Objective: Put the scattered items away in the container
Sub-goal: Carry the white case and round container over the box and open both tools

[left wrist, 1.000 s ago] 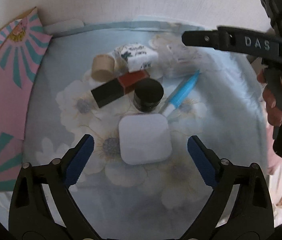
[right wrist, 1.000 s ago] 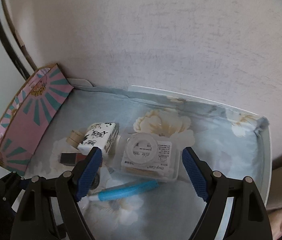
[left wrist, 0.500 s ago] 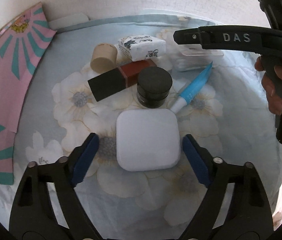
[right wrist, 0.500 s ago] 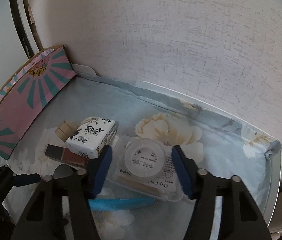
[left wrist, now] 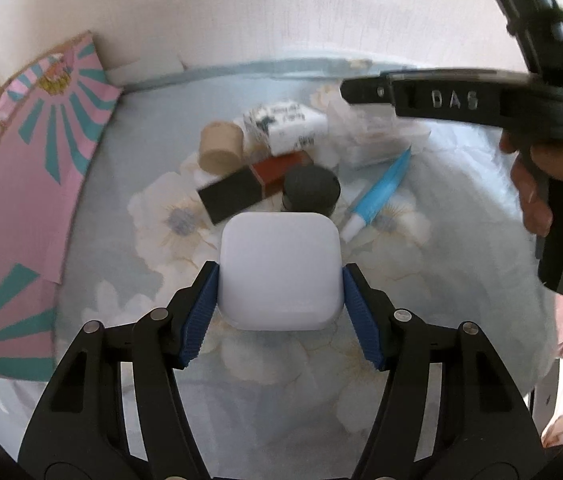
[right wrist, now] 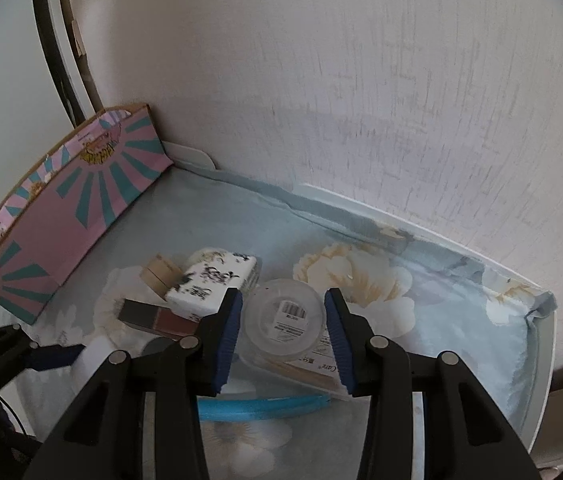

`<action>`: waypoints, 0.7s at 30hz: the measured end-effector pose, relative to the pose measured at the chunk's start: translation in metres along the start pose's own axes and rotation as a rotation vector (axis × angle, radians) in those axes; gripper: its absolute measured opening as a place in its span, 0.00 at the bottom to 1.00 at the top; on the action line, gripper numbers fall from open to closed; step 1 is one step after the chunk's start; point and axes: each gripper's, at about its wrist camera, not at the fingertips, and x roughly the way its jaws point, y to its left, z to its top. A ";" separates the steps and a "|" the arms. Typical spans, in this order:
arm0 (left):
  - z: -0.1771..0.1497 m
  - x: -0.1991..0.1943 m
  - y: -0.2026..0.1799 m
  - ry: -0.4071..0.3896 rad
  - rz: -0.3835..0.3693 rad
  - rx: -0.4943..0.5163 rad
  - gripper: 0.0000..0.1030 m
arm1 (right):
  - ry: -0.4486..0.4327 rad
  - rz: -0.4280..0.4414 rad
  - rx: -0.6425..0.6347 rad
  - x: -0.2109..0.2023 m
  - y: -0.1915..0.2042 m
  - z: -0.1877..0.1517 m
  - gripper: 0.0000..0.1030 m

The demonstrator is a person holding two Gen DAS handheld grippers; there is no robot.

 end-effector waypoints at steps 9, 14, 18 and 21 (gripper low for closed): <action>0.043 -0.063 0.044 -0.074 -0.033 -0.020 0.57 | -0.042 -0.007 0.040 -0.039 0.024 0.034 0.38; 0.066 -0.088 0.080 -0.083 -0.049 -0.023 0.57 | -0.063 0.011 0.022 -0.059 0.051 0.063 0.38; 0.080 -0.105 0.115 -0.097 -0.059 -0.047 0.57 | -0.088 0.066 0.012 -0.067 0.082 0.093 0.38; 0.088 -0.112 0.141 -0.111 -0.062 -0.063 0.57 | -0.115 0.116 0.029 -0.069 0.102 0.114 0.38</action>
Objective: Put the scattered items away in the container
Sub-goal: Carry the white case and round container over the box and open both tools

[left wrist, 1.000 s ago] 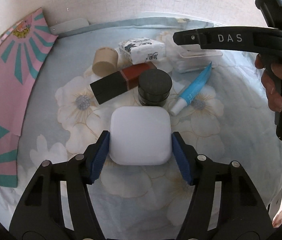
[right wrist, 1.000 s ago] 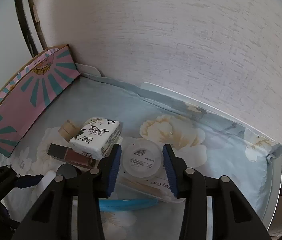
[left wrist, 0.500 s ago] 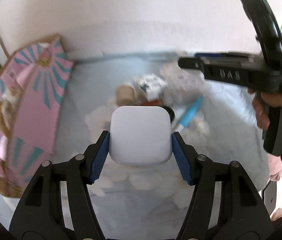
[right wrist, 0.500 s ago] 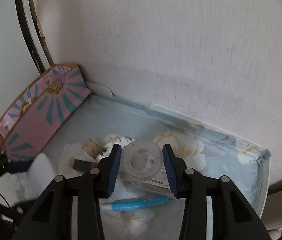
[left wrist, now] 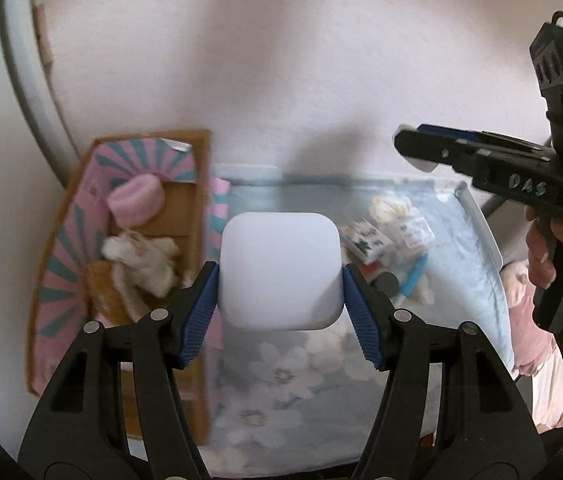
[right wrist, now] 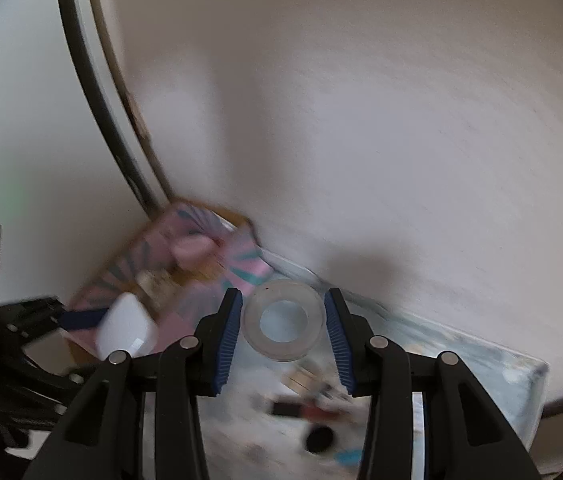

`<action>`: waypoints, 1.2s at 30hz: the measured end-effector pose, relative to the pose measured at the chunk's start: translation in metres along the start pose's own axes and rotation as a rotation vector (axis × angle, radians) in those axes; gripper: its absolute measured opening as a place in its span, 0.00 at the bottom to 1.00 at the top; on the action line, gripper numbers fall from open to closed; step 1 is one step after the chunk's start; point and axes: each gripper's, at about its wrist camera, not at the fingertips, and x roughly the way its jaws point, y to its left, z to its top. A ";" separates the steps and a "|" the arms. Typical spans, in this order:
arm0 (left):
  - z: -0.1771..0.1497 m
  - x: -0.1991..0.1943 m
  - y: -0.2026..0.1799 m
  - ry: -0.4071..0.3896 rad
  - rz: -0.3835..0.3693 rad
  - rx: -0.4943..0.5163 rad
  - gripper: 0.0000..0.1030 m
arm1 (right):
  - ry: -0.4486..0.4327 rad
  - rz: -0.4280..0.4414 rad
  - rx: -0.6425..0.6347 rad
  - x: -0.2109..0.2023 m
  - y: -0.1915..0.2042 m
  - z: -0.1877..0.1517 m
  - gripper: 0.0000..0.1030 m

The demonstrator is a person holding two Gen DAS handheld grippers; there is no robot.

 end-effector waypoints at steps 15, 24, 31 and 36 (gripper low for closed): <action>-0.011 -0.023 0.089 -0.033 0.032 -0.078 0.57 | 0.094 0.133 -0.106 0.077 0.127 0.046 0.38; -0.044 -0.021 0.136 -0.003 0.062 -0.160 0.57 | 0.212 0.174 -0.142 0.127 0.176 0.025 0.38; -0.059 -0.009 0.141 0.031 0.067 -0.158 0.57 | 0.229 0.150 -0.103 0.141 0.177 0.021 0.38; -0.065 -0.004 0.135 0.046 0.067 -0.131 0.57 | 0.234 0.158 -0.056 0.149 0.174 0.019 0.38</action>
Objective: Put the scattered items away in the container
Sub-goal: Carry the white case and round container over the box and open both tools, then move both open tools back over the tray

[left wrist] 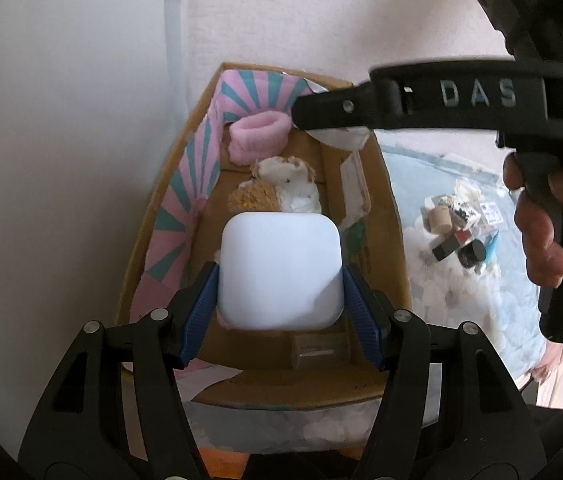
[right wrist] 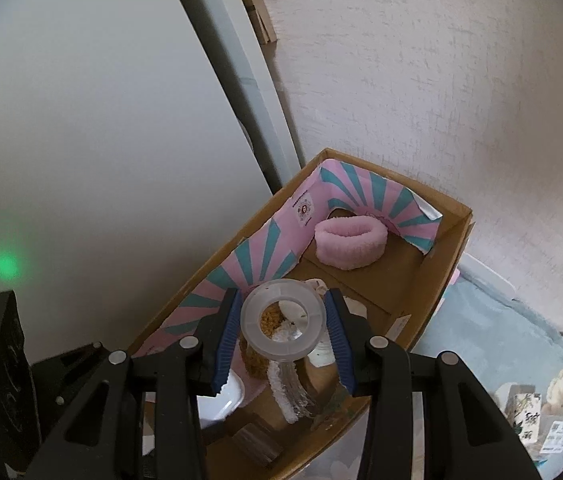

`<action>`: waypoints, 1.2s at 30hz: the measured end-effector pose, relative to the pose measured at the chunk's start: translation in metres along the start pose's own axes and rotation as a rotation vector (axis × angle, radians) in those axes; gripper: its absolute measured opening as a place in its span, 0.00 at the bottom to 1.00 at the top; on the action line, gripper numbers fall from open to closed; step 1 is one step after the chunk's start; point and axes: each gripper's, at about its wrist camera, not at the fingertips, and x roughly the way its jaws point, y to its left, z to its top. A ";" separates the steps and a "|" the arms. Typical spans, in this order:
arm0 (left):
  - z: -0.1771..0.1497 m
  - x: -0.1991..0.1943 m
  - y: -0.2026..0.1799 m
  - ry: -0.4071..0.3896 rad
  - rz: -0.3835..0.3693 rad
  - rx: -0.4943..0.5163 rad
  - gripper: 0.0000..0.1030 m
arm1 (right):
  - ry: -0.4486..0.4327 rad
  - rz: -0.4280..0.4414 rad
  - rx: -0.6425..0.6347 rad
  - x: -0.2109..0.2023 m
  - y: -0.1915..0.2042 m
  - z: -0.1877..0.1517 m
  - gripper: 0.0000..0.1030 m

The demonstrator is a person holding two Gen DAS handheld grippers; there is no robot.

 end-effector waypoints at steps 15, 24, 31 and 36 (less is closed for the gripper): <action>0.002 -0.003 -0.015 0.026 0.068 0.048 0.99 | 0.033 -0.033 0.031 -0.010 -0.005 0.008 0.76; 0.002 -0.017 -0.014 0.013 0.076 0.048 0.99 | 0.003 -0.030 0.037 -0.030 -0.010 0.004 0.76; 0.005 -0.022 -0.017 0.008 0.081 0.053 0.99 | -0.022 -0.032 0.049 -0.043 -0.017 -0.002 0.76; 0.014 -0.033 -0.022 -0.035 0.066 0.043 0.99 | -0.036 -0.015 0.075 -0.059 -0.029 -0.012 0.76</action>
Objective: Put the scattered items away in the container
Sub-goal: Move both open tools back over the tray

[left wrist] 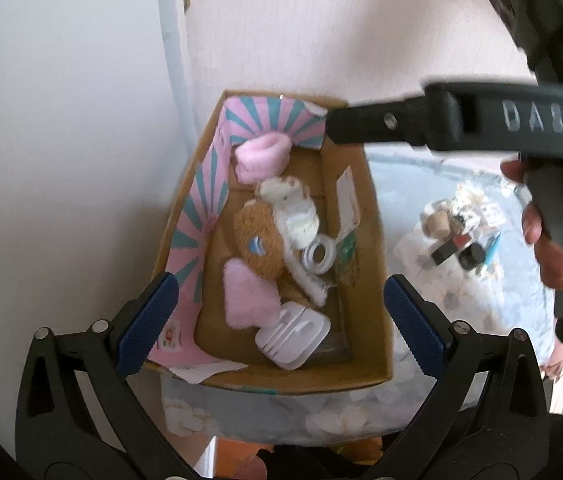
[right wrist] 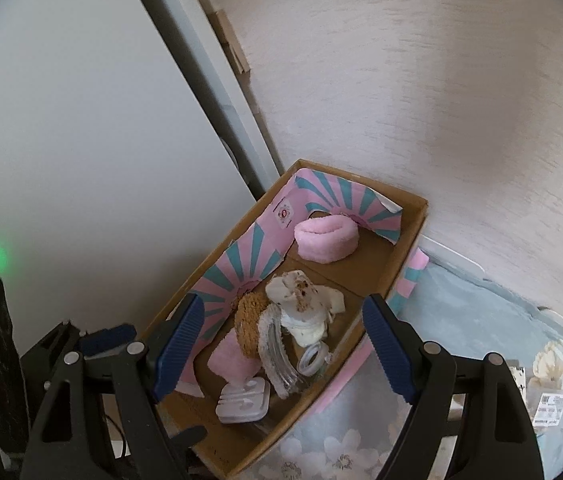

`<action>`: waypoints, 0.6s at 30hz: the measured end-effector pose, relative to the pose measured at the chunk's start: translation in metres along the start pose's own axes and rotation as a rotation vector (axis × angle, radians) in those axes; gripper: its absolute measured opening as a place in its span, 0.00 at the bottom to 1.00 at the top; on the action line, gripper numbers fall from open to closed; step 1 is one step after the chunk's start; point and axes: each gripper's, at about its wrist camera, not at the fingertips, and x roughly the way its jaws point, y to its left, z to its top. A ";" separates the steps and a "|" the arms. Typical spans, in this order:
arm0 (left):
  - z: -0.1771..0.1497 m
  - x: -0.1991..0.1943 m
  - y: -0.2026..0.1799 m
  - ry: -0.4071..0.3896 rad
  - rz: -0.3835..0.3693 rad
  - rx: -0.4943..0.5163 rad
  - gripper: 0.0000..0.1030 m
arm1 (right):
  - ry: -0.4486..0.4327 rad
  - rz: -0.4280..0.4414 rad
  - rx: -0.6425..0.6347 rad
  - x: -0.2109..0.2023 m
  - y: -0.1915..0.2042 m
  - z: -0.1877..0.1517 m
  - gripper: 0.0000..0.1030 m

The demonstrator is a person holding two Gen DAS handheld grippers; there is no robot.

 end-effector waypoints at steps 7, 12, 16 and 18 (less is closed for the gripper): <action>0.021 -0.015 -0.017 -0.046 -0.033 0.037 0.99 | -0.078 -0.072 0.011 -0.059 -0.028 -0.011 0.76; 0.044 -0.018 -0.042 -0.069 -0.106 0.076 0.99 | -0.114 -0.201 0.025 -0.107 -0.065 -0.021 0.99; 0.059 -0.013 -0.069 -0.071 -0.175 0.111 0.99 | -0.145 -0.260 0.082 -0.140 -0.101 -0.034 0.99; 0.064 -0.007 -0.086 -0.059 -0.200 0.146 0.99 | -0.158 -0.279 0.131 -0.151 -0.120 -0.044 0.99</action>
